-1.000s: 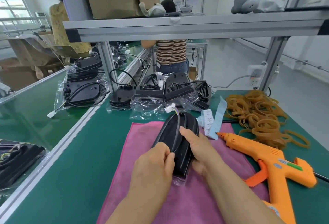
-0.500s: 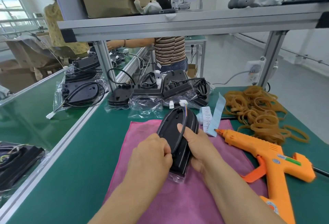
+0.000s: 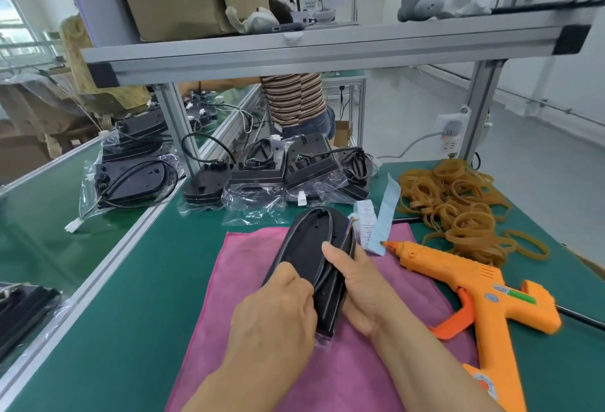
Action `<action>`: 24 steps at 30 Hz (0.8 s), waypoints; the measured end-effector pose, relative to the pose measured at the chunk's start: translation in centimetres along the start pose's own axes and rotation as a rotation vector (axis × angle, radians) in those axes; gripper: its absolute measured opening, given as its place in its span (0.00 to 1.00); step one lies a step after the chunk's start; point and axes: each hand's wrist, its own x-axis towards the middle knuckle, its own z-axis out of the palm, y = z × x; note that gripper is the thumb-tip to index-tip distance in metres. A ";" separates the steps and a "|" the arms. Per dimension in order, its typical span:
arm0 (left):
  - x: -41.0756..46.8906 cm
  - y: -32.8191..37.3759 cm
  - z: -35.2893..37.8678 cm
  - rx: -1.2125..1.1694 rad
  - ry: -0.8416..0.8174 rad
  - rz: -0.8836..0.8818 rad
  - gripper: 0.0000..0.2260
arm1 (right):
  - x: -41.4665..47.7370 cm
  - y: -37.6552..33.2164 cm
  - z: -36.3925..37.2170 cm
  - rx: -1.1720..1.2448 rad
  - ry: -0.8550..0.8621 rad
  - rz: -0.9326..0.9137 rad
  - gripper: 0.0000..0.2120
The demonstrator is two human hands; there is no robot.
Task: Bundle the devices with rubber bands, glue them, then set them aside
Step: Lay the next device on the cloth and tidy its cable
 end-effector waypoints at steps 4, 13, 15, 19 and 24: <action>0.4 -0.5 -0.3 -0.377 0.083 0.009 0.05 | -0.3 -0.8 -0.3 -0.005 -0.043 0.059 0.23; 4.1 -5.4 2.1 -0.731 -0.099 -0.398 0.08 | -1.1 -0.2 -1.0 -0.143 -0.134 0.324 0.21; 4.0 -5.6 3.2 -0.742 -0.100 -0.386 0.09 | -1.1 -0.6 -1.0 -0.299 -0.118 0.334 0.19; 4.3 -6.2 4.0 -0.565 -0.136 -0.389 0.10 | -0.9 -2.9 -0.8 -1.171 0.009 0.204 0.19; 4.4 -6.4 3.8 -0.274 -0.121 -0.350 0.15 | -0.1 -3.5 -1.1 -1.462 0.023 0.167 0.27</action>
